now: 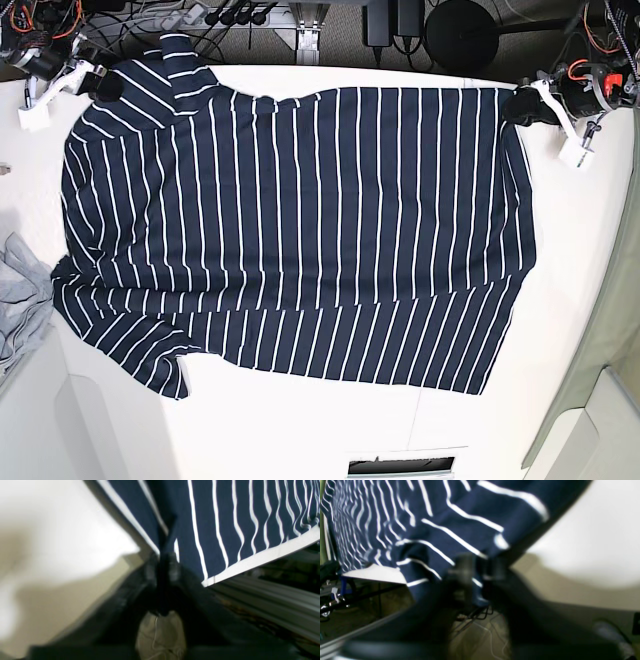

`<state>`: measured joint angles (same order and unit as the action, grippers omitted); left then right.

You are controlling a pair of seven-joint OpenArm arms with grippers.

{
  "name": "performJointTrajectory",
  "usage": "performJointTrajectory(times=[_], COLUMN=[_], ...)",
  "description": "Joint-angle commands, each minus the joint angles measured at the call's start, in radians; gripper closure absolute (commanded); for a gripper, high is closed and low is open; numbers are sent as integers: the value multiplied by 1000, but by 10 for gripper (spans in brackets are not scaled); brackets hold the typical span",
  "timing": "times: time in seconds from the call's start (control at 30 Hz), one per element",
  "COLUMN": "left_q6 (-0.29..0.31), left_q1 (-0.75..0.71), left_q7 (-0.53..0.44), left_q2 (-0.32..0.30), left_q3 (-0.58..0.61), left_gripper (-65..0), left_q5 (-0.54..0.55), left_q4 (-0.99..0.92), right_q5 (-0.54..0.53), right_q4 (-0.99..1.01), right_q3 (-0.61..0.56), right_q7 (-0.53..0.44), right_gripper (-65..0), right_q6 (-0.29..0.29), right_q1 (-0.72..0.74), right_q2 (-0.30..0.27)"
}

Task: Layout the t-shirt on the table in an organized manner, then fold the t-shirt properly
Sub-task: 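Lift the collar-side corners with both grippers and fold toward the hem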

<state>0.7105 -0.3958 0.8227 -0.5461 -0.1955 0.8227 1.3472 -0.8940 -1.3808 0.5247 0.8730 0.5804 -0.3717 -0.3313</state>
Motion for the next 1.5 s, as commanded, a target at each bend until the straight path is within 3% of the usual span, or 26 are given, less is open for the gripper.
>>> performJointTrajectory(times=[0.0, 0.13, 0.3, 0.47, 0.73, 0.87, 1.03, 1.47], left_q6=[-12, -12, -12, -12, -12, -12, -12, -12], left_q1=[-5, -10, -72, -158, -265, -266, -249, 98], left_q7=[53, 70, 167, 177, 206, 202, 84, 28], left_q2=[-11, -51, -91, -101, -103, -103, -101, -102], left_q3=[4, -7, -51, -108, -266, -300, -299, -97], left_gripper=[0, 0, 0, 0, 0, 0, 0, 0], left_q5=[-51, 53, 174, 220, 308, 311, 286, 134], left_q4=[-3, 19, 134, 283, 426, 434, 431, 138], right_q5=[-15, -15, -72, -95, -109, -113, -99, -25], right_q4=[-10, -28, -79, -163, -329, -415, -498, -416], right_q3=[5, 29, 131, 206, 235, 280, 309, 269], right_q7=[-8, 18, 60, 74, 76, 78, 63, 41], right_gripper=[0, 0, 0, 0, 0, 0, 0, 0], right_q6=[7, 7, 8, 11, 11, 11, 11, 11], right_q1=[0, -6, -55, -131, -272, -291, -264, 3], right_q2=[-15, -16, -17, -18, -18, -18, -20, -21])
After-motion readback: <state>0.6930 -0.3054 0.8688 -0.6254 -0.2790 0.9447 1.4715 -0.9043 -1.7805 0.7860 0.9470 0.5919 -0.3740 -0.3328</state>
